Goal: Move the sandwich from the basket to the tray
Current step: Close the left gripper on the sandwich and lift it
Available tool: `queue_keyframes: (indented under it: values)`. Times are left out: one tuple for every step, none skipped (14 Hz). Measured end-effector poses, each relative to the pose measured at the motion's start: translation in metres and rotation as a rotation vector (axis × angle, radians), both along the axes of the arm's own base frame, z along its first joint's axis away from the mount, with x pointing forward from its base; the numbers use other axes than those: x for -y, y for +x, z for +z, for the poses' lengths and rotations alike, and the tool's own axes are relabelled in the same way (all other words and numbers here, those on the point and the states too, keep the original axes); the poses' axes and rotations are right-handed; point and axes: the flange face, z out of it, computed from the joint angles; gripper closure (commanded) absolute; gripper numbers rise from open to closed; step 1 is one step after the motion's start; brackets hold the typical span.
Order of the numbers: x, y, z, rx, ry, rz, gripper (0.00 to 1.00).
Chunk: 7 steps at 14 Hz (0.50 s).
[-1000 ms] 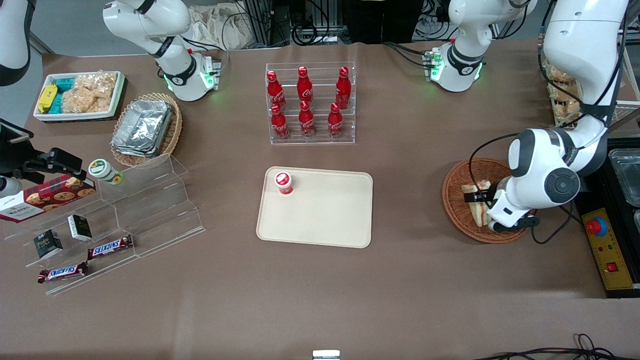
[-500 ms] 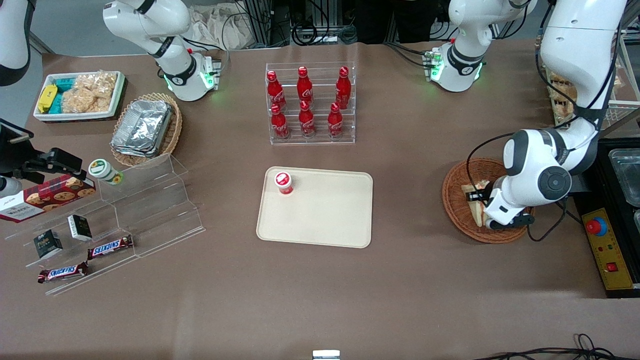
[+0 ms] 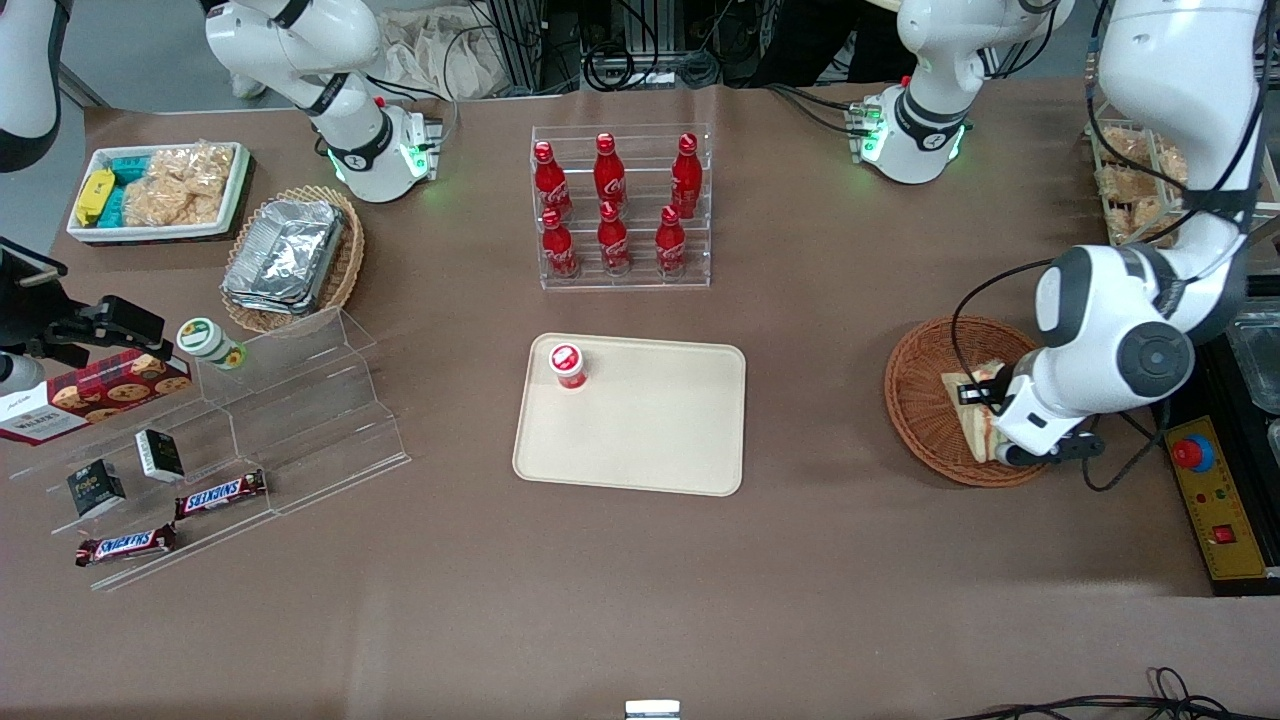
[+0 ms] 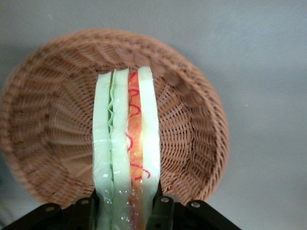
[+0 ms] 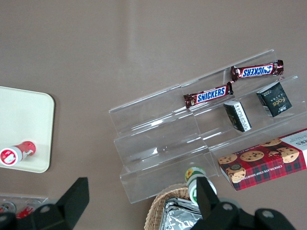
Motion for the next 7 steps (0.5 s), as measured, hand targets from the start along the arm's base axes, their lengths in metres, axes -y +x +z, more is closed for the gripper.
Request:
queue_keyframes:
  values:
    - [0.001,0.007,0.023,0.002,0.001,-0.011,0.60]
    - [0.002,0.012,0.047,0.003,0.002,-0.022,0.60]
    - [0.005,0.017,0.073,0.002,0.002,-0.034,0.60]
    - [0.012,0.021,0.101,0.002,0.000,-0.049,0.60]
    - [0.021,0.023,0.128,0.003,-0.004,-0.064,0.60]
    - [0.031,0.023,0.155,0.004,-0.009,-0.079,0.60]
    - [0.042,0.021,0.180,0.006,-0.014,-0.095,0.60]
